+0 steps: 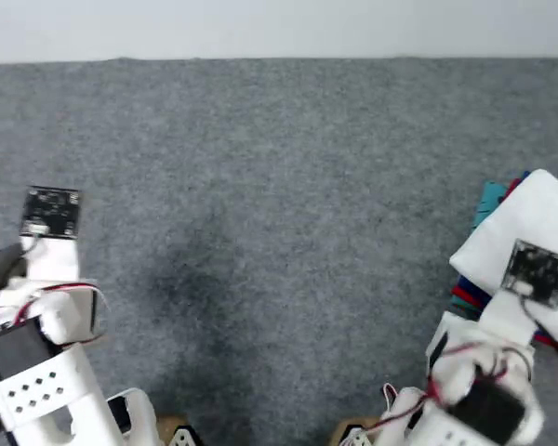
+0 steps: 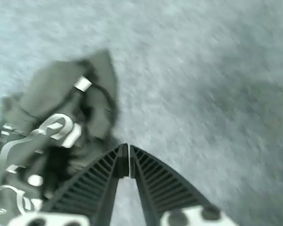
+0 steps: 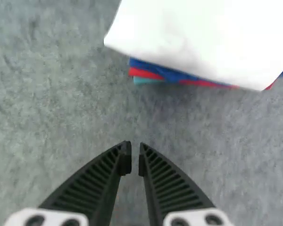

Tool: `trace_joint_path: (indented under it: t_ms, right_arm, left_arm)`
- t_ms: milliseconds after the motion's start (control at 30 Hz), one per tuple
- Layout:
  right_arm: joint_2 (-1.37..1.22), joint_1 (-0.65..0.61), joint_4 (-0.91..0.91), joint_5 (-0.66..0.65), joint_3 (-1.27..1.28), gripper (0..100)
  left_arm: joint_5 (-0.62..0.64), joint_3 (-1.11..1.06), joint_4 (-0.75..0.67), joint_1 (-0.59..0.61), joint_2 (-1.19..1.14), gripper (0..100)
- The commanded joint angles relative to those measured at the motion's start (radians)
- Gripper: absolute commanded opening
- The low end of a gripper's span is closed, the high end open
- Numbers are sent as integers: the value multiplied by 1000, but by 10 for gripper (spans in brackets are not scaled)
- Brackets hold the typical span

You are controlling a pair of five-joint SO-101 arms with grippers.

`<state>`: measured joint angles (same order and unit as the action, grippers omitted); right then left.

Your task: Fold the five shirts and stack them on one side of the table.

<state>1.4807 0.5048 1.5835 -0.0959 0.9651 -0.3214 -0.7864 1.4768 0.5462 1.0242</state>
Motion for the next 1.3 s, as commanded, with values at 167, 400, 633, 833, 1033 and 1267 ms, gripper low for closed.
trace_joint_path:
  t_ms: [167, 400, 633, 833, 1033, 1267]
  right_arm:
    - [288, -48, -47, 6, 155, 39]
    - [329, -70, -42, 8, 176, 39]
    - [331, -71, -44, 5, 180, 39]
    - [331, -71, -44, 3, 180, 39]
    - [328, -68, -41, 3, 180, 39]
    - [328, -65, -39, 3, 180, 39]
  left_arm:
    - [-57, -84, -222, 144, 6, 116]
    - [-66, -239, -358, 150, 6, 170]
    - [-180, -433, -503, 157, 6, 202]
    - [-181, -521, -588, 184, 5, 220]
    - [-258, -481, -583, 265, 5, 222]
    - [-354, -375, -493, 350, -61, 227]
